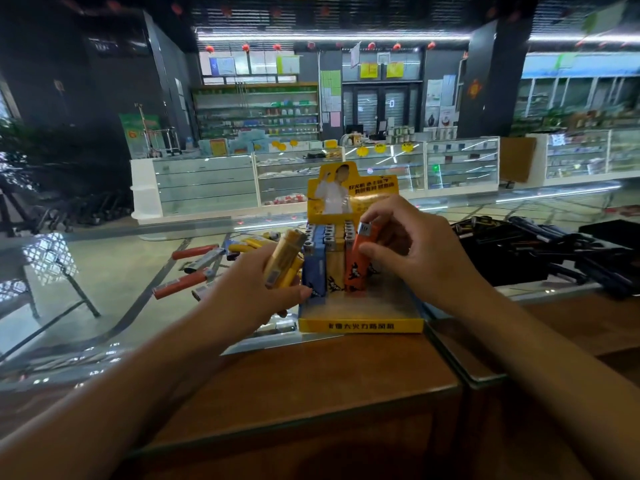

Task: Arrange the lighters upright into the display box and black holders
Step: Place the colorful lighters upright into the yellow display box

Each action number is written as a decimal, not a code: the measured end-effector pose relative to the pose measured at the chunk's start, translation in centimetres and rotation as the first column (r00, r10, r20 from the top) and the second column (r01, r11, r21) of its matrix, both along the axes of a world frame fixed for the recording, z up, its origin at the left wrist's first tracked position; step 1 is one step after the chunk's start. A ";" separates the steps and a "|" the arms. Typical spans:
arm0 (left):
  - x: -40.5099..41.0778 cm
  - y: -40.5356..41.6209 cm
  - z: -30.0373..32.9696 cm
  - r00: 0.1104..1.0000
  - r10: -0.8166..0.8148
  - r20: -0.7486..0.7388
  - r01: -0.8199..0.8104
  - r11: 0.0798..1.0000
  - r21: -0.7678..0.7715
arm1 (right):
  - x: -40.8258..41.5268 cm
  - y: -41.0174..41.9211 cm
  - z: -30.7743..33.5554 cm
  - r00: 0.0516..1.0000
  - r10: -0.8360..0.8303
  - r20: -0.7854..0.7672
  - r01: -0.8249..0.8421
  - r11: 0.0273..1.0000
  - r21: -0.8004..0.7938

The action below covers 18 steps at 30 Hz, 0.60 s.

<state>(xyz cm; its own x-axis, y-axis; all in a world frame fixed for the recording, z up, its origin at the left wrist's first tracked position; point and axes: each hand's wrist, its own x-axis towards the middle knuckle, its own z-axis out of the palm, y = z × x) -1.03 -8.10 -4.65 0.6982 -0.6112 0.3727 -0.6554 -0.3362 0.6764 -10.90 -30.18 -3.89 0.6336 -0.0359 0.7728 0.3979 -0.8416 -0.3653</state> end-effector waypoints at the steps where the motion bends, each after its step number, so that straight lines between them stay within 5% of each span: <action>1: 0.0 0.0 -0.1 1.000 -0.001 0.007 0.001 1.000 0.014 | 0.0 0.1 -0.1 1.000 -0.006 -0.001 0.006 0.999 -0.040; 11: 0.4 -0.1 -0.6 1.000 0.002 -0.028 -0.001 1.000 0.016 | 0.6 -0.2 -0.7 0.995 -0.076 -0.059 0.061 0.975 -0.215; 18: 0.4 0.7 0.3 0.994 -0.062 -0.095 0.046 0.986 -0.162 | 0.5 0.0 -0.8 0.994 -0.101 -0.043 0.090 0.973 -0.215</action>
